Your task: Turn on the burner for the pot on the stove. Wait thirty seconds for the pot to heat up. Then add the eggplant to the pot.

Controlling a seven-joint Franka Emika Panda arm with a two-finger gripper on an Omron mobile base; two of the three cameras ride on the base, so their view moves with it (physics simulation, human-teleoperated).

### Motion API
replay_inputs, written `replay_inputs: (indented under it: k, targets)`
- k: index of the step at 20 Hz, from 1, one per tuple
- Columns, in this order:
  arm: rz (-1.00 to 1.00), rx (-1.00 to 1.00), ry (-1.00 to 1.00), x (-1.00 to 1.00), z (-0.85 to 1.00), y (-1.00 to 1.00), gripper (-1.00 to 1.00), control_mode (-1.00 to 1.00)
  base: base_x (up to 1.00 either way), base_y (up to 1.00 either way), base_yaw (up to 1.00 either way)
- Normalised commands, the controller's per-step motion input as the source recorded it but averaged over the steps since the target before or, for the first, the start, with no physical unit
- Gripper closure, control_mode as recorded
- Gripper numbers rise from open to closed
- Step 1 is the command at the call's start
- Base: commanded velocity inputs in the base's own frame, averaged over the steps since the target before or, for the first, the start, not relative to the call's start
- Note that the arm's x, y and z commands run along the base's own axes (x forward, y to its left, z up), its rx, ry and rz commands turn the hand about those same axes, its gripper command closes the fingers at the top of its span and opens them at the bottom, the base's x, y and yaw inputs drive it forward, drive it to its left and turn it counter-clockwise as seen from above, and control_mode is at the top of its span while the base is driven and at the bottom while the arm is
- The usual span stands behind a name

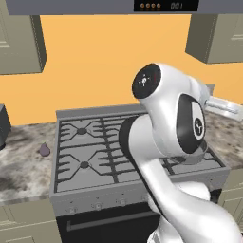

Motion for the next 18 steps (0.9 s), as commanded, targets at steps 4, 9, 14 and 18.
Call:
replay_inputs:
  k: [4, 9, 14, 18]
  targets:
    - [0.22, 0.00, 0.48, 0.51, 0.41, 0.15, -1.00, -1.00, 0.00, 0.00, 0.00]
    - [0.17, 0.04, 0.50, 0.34, 0.10, 0.02, -1.00, -1.00, 0.00, 0.00, 0.00]
    - [0.18, 0.33, 0.22, 0.21, -0.28, 0.03, -1.00, -1.00, 0.00, 0.00, 0.00]
    - [0.07, 0.31, 0.01, 0.15, -0.59, 0.26, -1.00, -1.00, 0.00, 0.00, 0.00]
